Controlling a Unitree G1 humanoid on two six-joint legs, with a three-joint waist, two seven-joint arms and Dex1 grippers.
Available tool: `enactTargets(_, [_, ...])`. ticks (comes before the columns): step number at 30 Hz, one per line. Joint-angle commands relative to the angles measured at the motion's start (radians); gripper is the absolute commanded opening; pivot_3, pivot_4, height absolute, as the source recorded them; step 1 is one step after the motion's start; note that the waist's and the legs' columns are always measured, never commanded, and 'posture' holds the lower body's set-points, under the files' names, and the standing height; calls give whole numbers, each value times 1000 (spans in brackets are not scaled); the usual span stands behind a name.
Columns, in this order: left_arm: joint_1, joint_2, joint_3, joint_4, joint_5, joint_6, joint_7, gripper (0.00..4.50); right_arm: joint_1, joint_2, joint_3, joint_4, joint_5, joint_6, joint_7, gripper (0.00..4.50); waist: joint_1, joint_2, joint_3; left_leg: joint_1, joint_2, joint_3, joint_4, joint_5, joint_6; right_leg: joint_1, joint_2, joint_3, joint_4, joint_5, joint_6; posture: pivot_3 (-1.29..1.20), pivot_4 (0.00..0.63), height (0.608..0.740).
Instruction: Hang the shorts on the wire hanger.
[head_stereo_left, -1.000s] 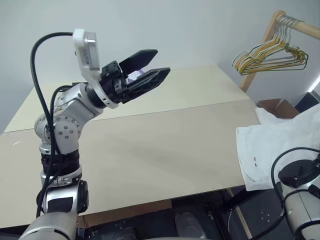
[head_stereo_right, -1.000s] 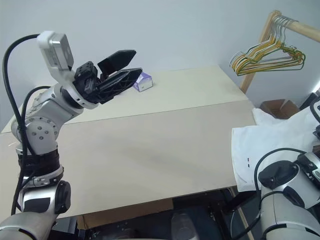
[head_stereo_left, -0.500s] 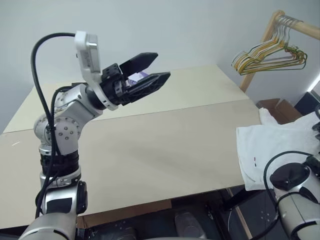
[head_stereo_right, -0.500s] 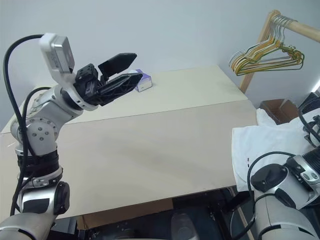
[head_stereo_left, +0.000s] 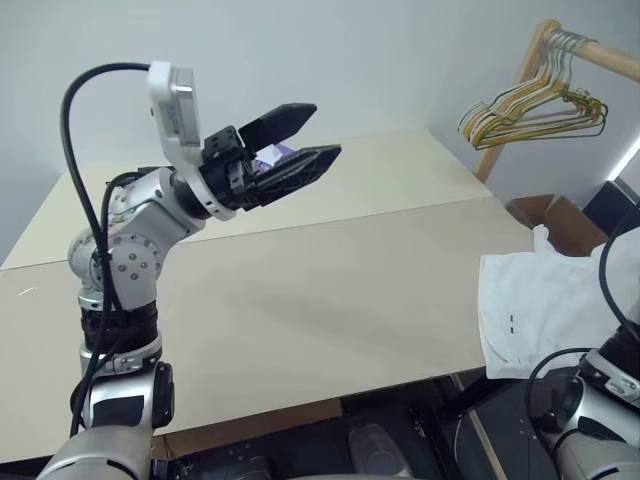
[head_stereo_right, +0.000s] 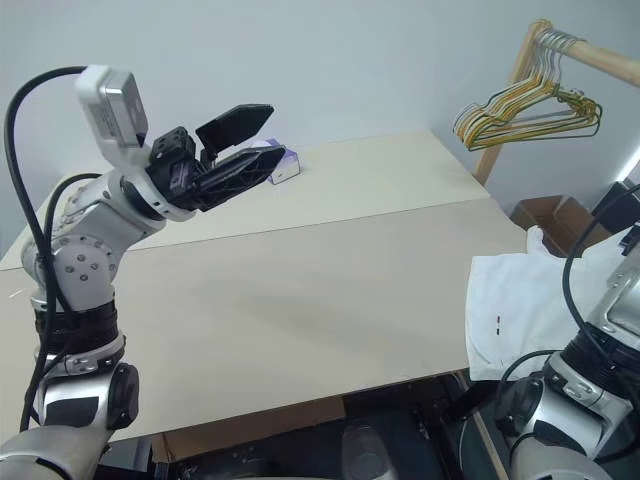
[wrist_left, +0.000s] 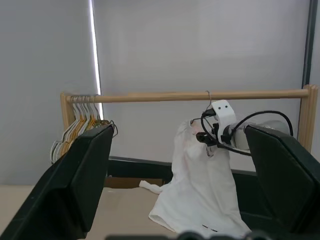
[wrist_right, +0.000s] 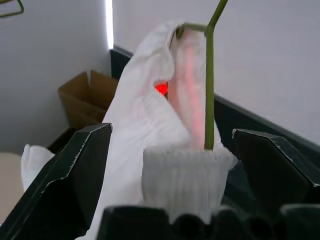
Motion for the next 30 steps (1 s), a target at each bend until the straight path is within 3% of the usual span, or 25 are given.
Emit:
enactTargets(1, [-4, 13, 8, -19, 12, -31, -10, 4500, 38, 4, 42, -46, -33, -182, -40, 4472, -1, 0, 0, 0, 0, 0, 0, 0, 0, 0, 0, 0, 0, 0, 0, -306, 0, 740])
enactTargets(5, [2, 17, 9, -15, 28, -47, -17, 4500, 85, 18, 66, -49, -52, -315, -78, 4472, 0, 0, 0, 1, 0, 0, 0, 0, 0, 1, 0, 0, 0, 0, 0, -301, 0, 740])
enactTargets(11, [67, 31, 12, -12, 93, -105, -19, 4500, 207, -17, 205, -69, -168, -693, -135, 4472, 0, 0, 0, 7, 0, 0, -3, 0, 0, 6, 0, 0, -1, -1, -1, -295, 0, 740])
enactTargets(15, [154, 83, -3, -15, 183, -153, -43, 4500, 228, -23, 272, -86, -127, -862, -53, 4472, -3, -1, 1, 11, 1, 0, -3, 0, 0, 11, 0, 0, -3, -1, -1, -281, 0, 740])
enactTargets(17, [197, 119, -13, -21, 217, -168, -65, 4500, 231, -26, 313, -104, -51, -913, 64, 4472, -3, -2, 1, 12, 1, 0, -4, 0, 0, 12, 0, 0, -3, -1, -1, -272, 0, 740])
enactTargets(22, [305, 206, -31, -38, 296, -218, -137, 4500, 184, -42, 376, -138, 411, -763, 555, 4472, 4, -5, 3, 11, 1, -1, -4, 0, 0, 13, 0, -1, -4, -1, -1, -228, 0, 740])
enactTargets(26, [400, 267, -27, -65, 341, -252, -174, 4500, 144, -127, 486, -89, 587, -668, 896, 4472, 27, -5, 3, 11, 1, -2, -5, 0, 0, 12, 0, -1, -4, -1, -1, -199, 0, 740])
enactTargets(30, [495, 323, -41, -101, 397, -298, -215, 4500, 77, -169, 601, -13, 642, -624, 1129, 4472, 55, -5, 4, 11, 1, -1, -5, -1, 0, 12, 0, -1, -5, -1, -2, -170, 0, 740])
